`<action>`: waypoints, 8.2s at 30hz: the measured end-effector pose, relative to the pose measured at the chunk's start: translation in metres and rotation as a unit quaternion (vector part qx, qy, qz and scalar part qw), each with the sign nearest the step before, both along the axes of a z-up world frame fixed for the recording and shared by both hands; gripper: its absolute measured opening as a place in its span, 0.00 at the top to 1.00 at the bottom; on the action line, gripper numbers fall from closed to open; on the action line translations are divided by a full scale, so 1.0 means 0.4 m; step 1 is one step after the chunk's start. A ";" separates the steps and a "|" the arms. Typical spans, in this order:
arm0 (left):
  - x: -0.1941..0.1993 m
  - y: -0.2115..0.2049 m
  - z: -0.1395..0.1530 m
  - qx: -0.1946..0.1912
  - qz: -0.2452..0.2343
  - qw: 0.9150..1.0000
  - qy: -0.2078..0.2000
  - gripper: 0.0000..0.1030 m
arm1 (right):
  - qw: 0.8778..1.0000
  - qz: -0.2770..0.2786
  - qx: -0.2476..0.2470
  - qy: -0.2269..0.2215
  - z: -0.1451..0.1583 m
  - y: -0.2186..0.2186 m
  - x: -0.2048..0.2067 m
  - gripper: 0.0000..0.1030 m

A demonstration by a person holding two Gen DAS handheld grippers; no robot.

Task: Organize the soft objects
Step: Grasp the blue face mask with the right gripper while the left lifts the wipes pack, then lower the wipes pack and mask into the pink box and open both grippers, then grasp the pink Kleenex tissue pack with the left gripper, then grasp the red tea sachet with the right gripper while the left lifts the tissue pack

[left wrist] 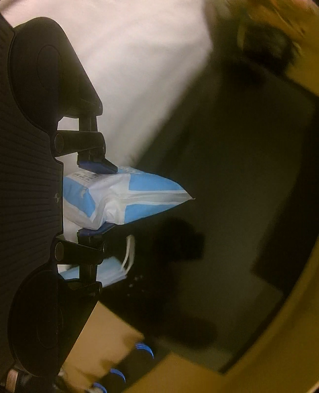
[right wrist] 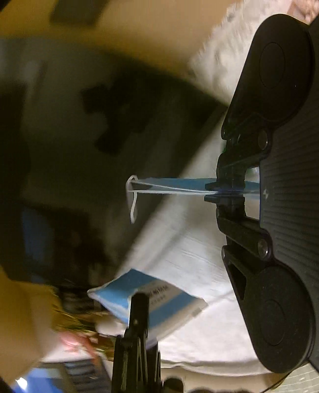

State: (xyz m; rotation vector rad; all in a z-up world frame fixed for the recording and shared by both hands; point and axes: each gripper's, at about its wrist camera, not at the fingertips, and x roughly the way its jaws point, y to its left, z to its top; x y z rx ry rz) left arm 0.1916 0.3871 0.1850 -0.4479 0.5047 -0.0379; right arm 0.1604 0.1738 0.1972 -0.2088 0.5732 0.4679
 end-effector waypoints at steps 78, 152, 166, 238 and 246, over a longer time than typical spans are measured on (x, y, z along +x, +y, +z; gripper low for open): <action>0.136 -1.012 -0.290 0.066 -0.364 0.915 0.162 0.62 | 0.958 -0.258 0.064 0.107 -0.213 -0.861 -0.134 0.74; 0.095 -0.499 -0.311 0.162 -0.164 0.967 0.108 0.64 | 0.991 -0.121 -0.036 0.038 -0.120 -0.433 -0.214 0.25; 0.206 -0.579 -0.377 0.177 -0.154 0.963 0.136 0.65 | 0.985 -0.129 -0.013 0.109 -0.228 -0.448 -0.263 0.25; -0.051 -0.165 -0.338 0.085 -0.086 0.984 0.134 0.78 | 0.948 -0.299 0.031 0.101 -0.426 -0.044 0.061 0.14; -0.057 -0.123 -0.353 0.064 -0.068 0.985 0.146 0.78 | 0.965 -0.247 -0.001 0.086 -0.420 -0.057 0.042 0.49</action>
